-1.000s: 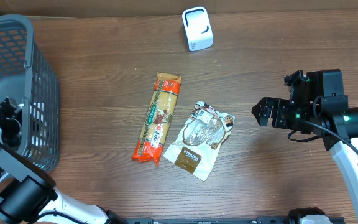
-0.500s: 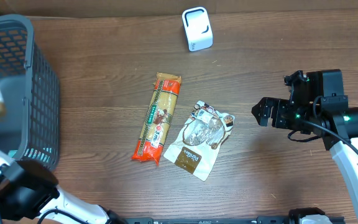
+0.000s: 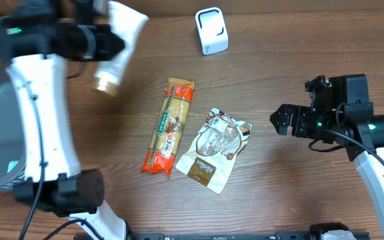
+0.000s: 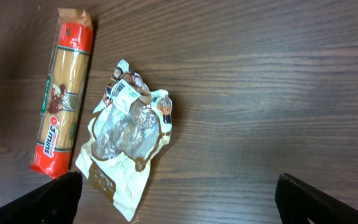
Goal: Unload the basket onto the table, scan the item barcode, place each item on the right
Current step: 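Carry the Pantene tube out and lay it beside the spaghetti pack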
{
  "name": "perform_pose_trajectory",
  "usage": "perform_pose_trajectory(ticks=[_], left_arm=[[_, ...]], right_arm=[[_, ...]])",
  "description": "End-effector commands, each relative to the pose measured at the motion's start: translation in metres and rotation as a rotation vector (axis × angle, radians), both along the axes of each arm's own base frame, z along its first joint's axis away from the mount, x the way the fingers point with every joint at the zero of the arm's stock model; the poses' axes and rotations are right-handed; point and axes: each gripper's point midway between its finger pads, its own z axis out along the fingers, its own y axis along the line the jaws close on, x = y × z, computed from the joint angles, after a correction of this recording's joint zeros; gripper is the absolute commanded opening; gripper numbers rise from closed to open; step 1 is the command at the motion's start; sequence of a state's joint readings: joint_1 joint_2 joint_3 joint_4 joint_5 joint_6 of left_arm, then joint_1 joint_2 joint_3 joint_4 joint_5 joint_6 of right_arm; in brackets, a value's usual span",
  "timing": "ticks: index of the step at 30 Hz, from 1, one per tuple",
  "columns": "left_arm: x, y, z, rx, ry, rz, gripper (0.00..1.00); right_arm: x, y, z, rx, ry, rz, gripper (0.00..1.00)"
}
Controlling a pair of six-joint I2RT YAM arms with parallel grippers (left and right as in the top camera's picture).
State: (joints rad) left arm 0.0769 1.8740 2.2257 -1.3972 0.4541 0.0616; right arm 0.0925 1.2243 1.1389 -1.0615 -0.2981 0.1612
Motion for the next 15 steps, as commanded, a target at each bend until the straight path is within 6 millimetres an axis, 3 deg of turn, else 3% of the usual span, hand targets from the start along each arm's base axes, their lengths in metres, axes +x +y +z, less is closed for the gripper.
perform_pose_trajectory(ticks=[1, 4, 7, 12, 15], left_arm=[[-0.007, -0.070, -0.063, -0.062, 0.127, -0.162, 0.04], [-0.016, -0.107, -0.113, -0.070, 0.202, -0.210, 0.04], [-0.023, -0.131, -0.157, -0.099, 0.257, -0.187, 0.04], [-0.034, -0.153, -0.210, -0.137, 0.302, -0.130, 0.04], [-0.039, -0.151, -0.246, -0.091, 0.306, -0.044, 0.04]], right_arm=[[0.005, 0.000, 0.009, -0.007, -0.030, 0.004, 1.00], [0.005, 0.000, 0.009, -0.007, -0.030, 0.004, 1.00], [0.005, 0.000, 0.009, -0.007, -0.030, 0.005, 1.00], [0.005, 0.000, 0.009, -0.007, -0.030, 0.004, 1.00], [0.005, 0.000, 0.009, -0.007, -0.030, 0.004, 1.00]])
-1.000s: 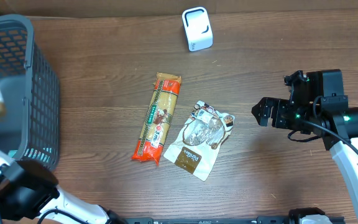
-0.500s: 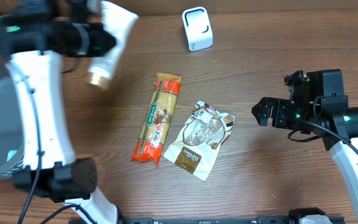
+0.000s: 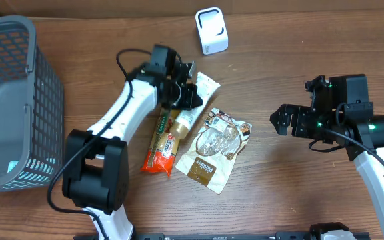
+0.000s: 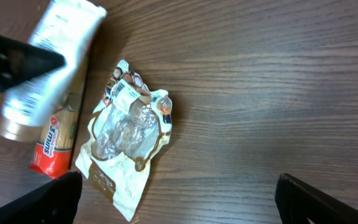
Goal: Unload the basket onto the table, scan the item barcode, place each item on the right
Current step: 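Carry the Pantene tube out and lay it beside the spaghetti pack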
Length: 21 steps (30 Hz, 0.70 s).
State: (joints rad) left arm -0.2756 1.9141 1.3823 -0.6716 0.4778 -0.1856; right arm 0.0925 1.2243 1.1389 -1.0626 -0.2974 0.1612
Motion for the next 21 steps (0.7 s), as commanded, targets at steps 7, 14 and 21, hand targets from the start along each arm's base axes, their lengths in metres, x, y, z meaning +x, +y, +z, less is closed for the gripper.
perform_pose_trajectory(ticks=[7, 14, 21], left_arm=[[-0.014, -0.003, -0.031, 0.029, 0.030, 0.112, 0.50], [0.001, -0.006, -0.007, -0.005, -0.021, 0.108, 0.69], [0.053, 0.043, 0.145, -0.039, -0.272, 0.174, 0.79]], right_arm=[[0.006, 0.000, 0.009, -0.007, -0.033, 0.005, 1.00], [0.005, 0.000, 0.009, -0.006, -0.032, 0.005, 1.00], [0.005, 0.000, 0.009, -0.006, -0.032, 0.005, 1.00]])
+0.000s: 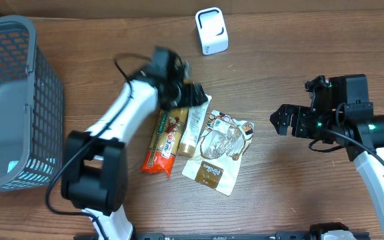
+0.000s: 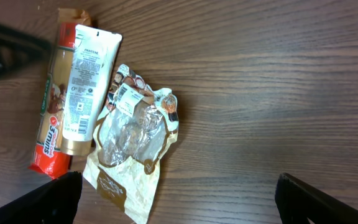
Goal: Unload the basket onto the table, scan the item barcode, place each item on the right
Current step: 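Carry the Pantene tube out and lay it beside the spaghetti pack, then reach the left gripper into the basket and grasp the mint-green tissue pack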
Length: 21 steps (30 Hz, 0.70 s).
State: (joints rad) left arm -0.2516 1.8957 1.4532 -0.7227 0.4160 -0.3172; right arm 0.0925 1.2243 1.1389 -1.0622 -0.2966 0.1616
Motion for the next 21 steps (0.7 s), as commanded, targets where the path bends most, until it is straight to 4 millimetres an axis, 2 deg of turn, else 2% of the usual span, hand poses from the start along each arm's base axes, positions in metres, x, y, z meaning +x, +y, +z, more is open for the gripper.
perform_pose_trajectory(ticks=[1, 5, 7, 9, 10, 12, 15, 17, 19, 21], left_arm=[[0.038, 0.040, 0.148, -0.011, -0.332, 0.028, 0.79], [0.029, 0.116, 0.244, 0.146, -0.477, 0.166, 0.83], [0.015, 0.162, 0.276, 0.231, -0.509, 0.285, 0.97], [-0.004, 0.212, 0.297, 0.308, -0.510, 0.419, 1.00], [-0.013, 0.231, 0.301, 0.328, -0.498, 0.474, 1.00], [-0.039, 0.283, 0.298, 0.355, -0.426, 0.639, 1.00], [-0.075, 0.347, 0.277, 0.371, -0.284, 0.851, 1.00], [-0.098, 0.384, 0.259, 0.381, -0.189, 1.003, 1.00], [-0.121, 0.421, 0.234, 0.393, -0.077, 1.167, 1.00], [-0.137, 0.441, 0.209, 0.384, 0.014, 1.284, 1.00]], right_arm=[[0.005, 0.000, 0.009, -0.006, -0.031, 0.005, 1.00], [0.005, 0.000, 0.009, -0.006, -0.028, 0.006, 1.00], [0.004, 0.000, 0.009, -0.006, -0.028, 0.006, 1.00], [0.004, 0.000, 0.009, -0.006, -0.028, 0.006, 1.00], [0.004, 0.000, 0.009, -0.006, -0.028, 0.006, 1.00], [0.004, 0.000, 0.009, -0.006, -0.027, 0.006, 1.00], [0.004, 0.000, 0.009, -0.006, -0.027, 0.006, 1.00], [0.004, 0.001, 0.009, -0.005, -0.028, 0.006, 1.00], [0.004, 0.001, 0.009, -0.005, -0.028, 0.006, 1.00], [0.004, 0.000, 0.009, -0.006, -0.028, 0.006, 1.00]])
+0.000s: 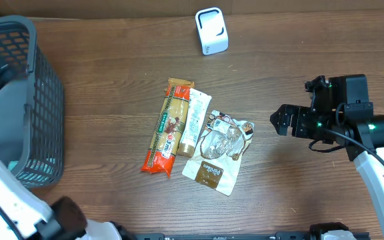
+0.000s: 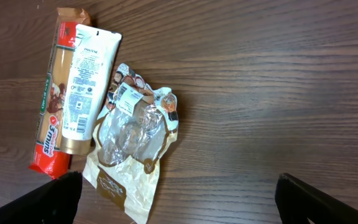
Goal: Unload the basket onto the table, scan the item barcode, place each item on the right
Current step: 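Reach the left gripper into the basket and grasp the mint-green tissue pack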
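A white Pantene tube (image 1: 195,123) lies flat on the table between a long pasta pack (image 1: 167,127) and a crumpled brown-and-clear snack bag (image 1: 219,153), touching both. The right wrist view shows the tube (image 2: 82,87), printed side up, with the pack (image 2: 51,112) and the bag (image 2: 129,149). A white barcode scanner (image 1: 211,31) stands at the back centre. My right gripper (image 1: 280,121) hangs open right of the bag, holding nothing; its fingers (image 2: 48,199) show in the lower corners. My left arm is a blur at the far left edge, its gripper indistinct.
A grey mesh basket (image 1: 39,100) stands at the left edge, partly behind the blurred left arm. The wooden table (image 1: 299,60) stretches bare between the scanner and my right arm.
My left arm was at the top end of the tube beside the pasta pack. It is now at the far left by the basket. The tube lies let go on the table.
First my left gripper held the tube high at the upper left. Then it held the tube over the pasta pack. Then the tube lay between pack and bag, the bag nudged aside. Now the left arm is away. My right arm never moved.
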{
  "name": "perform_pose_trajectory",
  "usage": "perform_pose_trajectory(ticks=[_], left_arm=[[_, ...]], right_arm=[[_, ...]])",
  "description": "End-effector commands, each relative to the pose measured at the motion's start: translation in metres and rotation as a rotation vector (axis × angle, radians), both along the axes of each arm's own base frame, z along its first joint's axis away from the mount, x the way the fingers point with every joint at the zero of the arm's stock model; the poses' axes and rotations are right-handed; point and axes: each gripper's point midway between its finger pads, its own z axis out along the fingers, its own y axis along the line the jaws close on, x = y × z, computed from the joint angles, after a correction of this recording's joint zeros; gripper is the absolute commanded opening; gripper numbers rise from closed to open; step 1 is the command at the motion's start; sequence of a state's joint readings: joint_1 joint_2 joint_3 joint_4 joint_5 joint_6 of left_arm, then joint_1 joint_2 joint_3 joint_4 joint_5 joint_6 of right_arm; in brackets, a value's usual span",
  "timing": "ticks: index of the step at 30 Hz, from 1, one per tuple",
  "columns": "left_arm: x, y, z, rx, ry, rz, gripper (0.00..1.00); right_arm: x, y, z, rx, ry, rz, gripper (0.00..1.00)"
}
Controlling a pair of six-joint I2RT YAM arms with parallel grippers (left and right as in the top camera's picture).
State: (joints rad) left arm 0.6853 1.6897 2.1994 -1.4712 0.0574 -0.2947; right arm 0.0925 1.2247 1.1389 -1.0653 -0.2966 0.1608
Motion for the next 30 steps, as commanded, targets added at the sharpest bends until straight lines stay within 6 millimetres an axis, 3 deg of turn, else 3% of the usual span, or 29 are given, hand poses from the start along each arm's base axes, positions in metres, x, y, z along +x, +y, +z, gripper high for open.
perform_pose_trajectory(ticks=[1, 6, 14, 23, 30], left_arm=[[-0.029, 0.039, -0.048, -0.093, 0.100, 0.271, 1.00], [-0.047, 0.055, -0.122, -0.207, 0.195, 0.387, 1.00], [-0.059, 0.054, -0.205, -0.240, 0.292, 0.405, 0.99], [-0.082, 0.053, -0.266, -0.189, 0.376, 0.442, 0.99], [-0.086, 0.055, -0.285, -0.160, 0.383, 0.453, 1.00]], right_arm=[[0.005, 0.001, 0.009, -0.005, -0.031, 0.005, 1.00], [0.005, 0.001, 0.009, -0.004, -0.029, 0.006, 1.00], [0.003, 0.001, 0.008, -0.003, -0.020, 0.006, 1.00], [0.003, 0.001, 0.008, -0.003, -0.019, 0.006, 1.00], [0.000, 0.001, 0.003, -0.004, -0.005, 0.007, 1.00]])
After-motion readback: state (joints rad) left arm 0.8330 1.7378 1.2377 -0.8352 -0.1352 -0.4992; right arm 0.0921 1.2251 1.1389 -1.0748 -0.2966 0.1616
